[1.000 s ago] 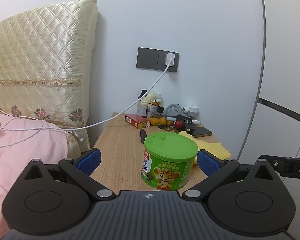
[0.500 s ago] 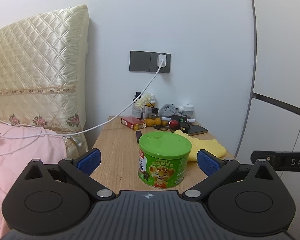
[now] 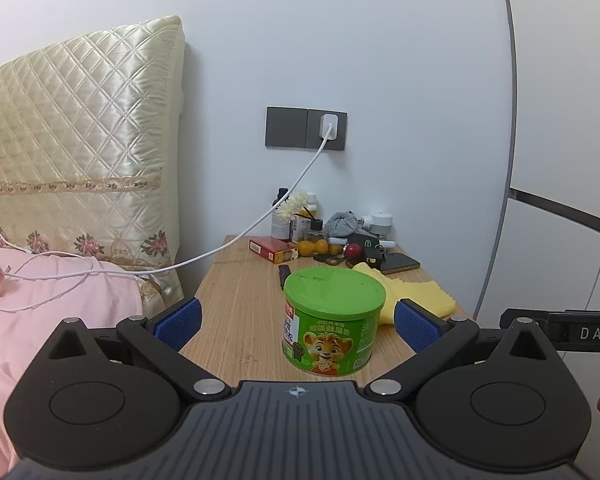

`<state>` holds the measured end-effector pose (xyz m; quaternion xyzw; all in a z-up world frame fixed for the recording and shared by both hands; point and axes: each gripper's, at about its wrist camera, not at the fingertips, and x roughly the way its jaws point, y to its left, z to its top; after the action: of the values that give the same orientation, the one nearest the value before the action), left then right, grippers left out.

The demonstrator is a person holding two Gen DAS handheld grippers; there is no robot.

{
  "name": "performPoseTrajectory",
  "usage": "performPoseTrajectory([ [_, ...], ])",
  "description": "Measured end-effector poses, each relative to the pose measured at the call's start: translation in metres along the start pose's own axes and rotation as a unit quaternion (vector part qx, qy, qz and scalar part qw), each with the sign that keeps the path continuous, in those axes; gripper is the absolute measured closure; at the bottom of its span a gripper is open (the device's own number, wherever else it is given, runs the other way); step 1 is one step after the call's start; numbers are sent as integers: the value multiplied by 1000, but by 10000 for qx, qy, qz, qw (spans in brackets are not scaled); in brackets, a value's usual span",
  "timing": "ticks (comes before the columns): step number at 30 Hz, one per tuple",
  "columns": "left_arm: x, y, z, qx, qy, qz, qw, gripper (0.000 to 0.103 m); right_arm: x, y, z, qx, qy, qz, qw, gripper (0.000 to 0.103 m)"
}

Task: Clean container

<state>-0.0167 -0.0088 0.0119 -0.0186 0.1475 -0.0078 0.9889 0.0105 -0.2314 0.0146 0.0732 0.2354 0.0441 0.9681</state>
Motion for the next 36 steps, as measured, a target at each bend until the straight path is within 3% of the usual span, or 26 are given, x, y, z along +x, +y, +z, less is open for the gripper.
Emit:
performPoseTrajectory([
  [30, 37, 7, -19, 2, -11, -45, 10000, 0, 19, -3, 0, -297, -157, -178, 9993, 0],
  [36, 49, 4, -30, 115, -86, -73, 9999, 0, 25, -7, 5, -215, -344, 22, 9992, 0],
])
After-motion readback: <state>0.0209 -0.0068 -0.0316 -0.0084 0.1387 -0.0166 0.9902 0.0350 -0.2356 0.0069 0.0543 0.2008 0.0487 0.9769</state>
